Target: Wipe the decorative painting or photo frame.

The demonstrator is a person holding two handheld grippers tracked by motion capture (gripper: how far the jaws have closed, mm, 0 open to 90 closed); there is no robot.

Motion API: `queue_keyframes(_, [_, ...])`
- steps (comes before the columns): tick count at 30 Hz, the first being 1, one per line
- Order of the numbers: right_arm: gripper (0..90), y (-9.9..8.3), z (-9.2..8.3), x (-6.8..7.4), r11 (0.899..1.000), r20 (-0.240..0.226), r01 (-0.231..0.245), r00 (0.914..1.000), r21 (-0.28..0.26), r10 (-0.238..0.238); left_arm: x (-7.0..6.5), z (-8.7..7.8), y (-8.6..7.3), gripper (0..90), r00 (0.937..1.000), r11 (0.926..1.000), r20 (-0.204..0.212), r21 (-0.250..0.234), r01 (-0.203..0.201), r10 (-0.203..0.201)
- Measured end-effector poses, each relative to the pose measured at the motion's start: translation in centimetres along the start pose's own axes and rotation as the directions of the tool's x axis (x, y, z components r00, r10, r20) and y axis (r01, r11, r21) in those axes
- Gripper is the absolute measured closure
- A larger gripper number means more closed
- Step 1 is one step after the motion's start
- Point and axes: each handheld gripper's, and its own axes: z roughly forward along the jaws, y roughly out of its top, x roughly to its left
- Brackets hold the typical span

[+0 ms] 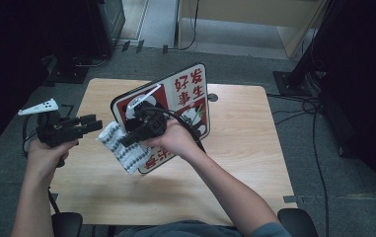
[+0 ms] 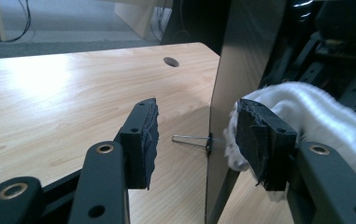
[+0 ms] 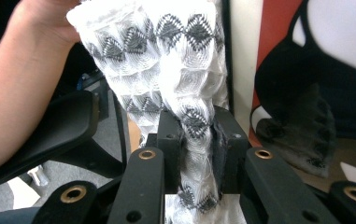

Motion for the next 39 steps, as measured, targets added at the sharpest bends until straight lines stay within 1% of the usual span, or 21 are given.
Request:
queue_keyframes(3, [76.5, -0.2, 0.2, -0.1, 1.0, 0.001, 0.0, 1.0, 0.005, 0.0, -0.4, 0.1, 0.3, 48.9, 1.0, 1.0, 0.002, 0.0, -0.007, 0.007])
queue_keyframes(5, [76.5, -0.3, 0.3, -0.1, 1.0, -0.001, -0.004, 1.0, 0.003, 0.004, -0.7, 0.2, 0.5, 48.6, 0.9999, 0.9999, 0.011, -0.005, -0.01, 0.01])
queue_keyframes(7, [76.5, -0.4, 0.4, -0.2, 1.0, 0.0, -0.009, 1.0, 0.004, 0.009, -1.0, 0.4, 0.7, 48.4, 0.9995, 0.9997, 0.015, -0.001, -0.026, 0.026])
queue_keyframes(10, [76.5, -0.6, 0.5, -0.2, 1.0, 0.001, -0.008, 1.0, 0.007, 0.008, -1.4, 0.7, 0.9, 48.2, 0.9992, 0.9995, 0.024, 0.002, -0.032, 0.032])
queue_keyframes(12, [76.4, -0.7, 0.6, -0.3, 1.0, 0.0, -0.015, 0.9999, 0.01, 0.015, -1.6, 1.0, 1.0, 48.8, 0.9986, 0.9991, 0.035, 0.014, -0.039, 0.039])
queue_keyframes(16, [76.4, -0.9, 0.8, -0.4, 1.0, 0.002, -0.02, 0.9998, 0.012, 0.02, -1.8, 1.4, 1.2, 48.5, 0.9975, 0.9987, 0.051, 0.013, -0.049, 0.049])
queue_keyframes(23, [76.5, -1.2, 1.1, -0.5, 1.0, 0.003, -0.026, 0.9996, 0.016, 0.026, -2.2, 2.0, 1.5, 48.5, 0.9963, 0.9981, 0.065, 0.02, -0.059, 0.057])
queue_keyframes(25, [76.4, -1.3, 1.1, -0.5, 1.0, 0.005, -0.026, 0.9997, 0.016, 0.026, -2.3, 2.3, 1.5, 49.2, 0.996, 0.9982, 0.071, 0.022, -0.055, 0.054])
queue_keyframes(27, [76.5, -1.3, 1.2, -0.5, 1.0, 0.006, -0.023, 0.9997, 0.016, 0.023, -2.4, 2.5, 1.6, 52.1, 0.9954, 0.9977, 0.075, 0.026, -0.062, 0.06])
queue_keyframes(29, [76.5, -1.4, 1.2, -0.6, 1.0, 0.007, -0.026, 0.9996, 0.017, 0.026, -2.6, 2.6, 1.7, 56.0, 0.9947, 0.997, 0.072, 0.019, -0.076, 0.074])
queue_keyframes(31, [76.4, -1.4, 1.2, -0.6, 1.0, 0.006, -0.026, 0.9996, 0.015, 0.026, -2.7, 2.9, 1.7, 57.6, 0.9939, 0.9973, 0.086, 0.019, -0.071, 0.069])
queue_keyframes(36, [76.5, -1.5, 1.3, -0.6, 1.0, 0.009, -0.026, 0.9996, 0.013, 0.026, -2.7, 3.8, 1.6, 58.2, 0.9933, 0.9968, 0.099, 0.047, -0.065, 0.06])
queue_keyframes(39, [76.4, -1.6, 1.3, -0.6, 0.999, 0.008, -0.031, 0.9995, 0.012, 0.031, -2.7, 4.1, 1.6, 60.8, 0.9929, 0.997, 0.107, 0.051, -0.058, 0.052])
